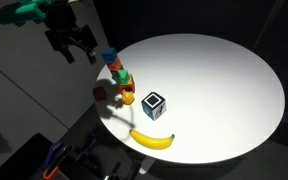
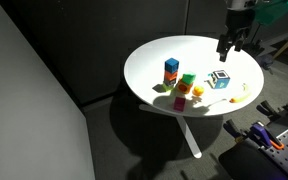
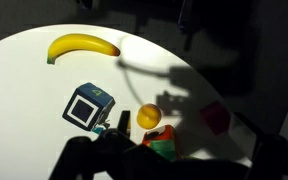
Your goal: Pick up the green block and place it on top of the block with a number on it
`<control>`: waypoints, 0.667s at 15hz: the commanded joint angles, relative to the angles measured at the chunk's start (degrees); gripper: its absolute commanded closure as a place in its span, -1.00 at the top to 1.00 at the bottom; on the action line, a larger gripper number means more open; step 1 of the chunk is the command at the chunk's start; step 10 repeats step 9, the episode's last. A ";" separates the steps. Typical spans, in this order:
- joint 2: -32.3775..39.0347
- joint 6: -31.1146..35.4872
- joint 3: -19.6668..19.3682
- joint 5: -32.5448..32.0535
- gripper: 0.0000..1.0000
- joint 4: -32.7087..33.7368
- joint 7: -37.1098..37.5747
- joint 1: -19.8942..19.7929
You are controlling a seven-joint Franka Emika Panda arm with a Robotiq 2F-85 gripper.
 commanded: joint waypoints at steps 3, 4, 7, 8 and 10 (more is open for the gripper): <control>0.00 -0.18 0.50 0.10 1.00 0.06 -0.07 -0.43; 0.17 -0.16 0.51 0.09 1.00 0.05 -0.07 -0.43; 0.26 -0.16 0.51 0.09 1.00 0.05 -0.07 -0.42; 0.28 -0.16 0.52 0.09 1.00 0.05 -0.07 -0.42; 0.28 -0.16 0.52 0.09 1.00 0.05 -0.07 -0.42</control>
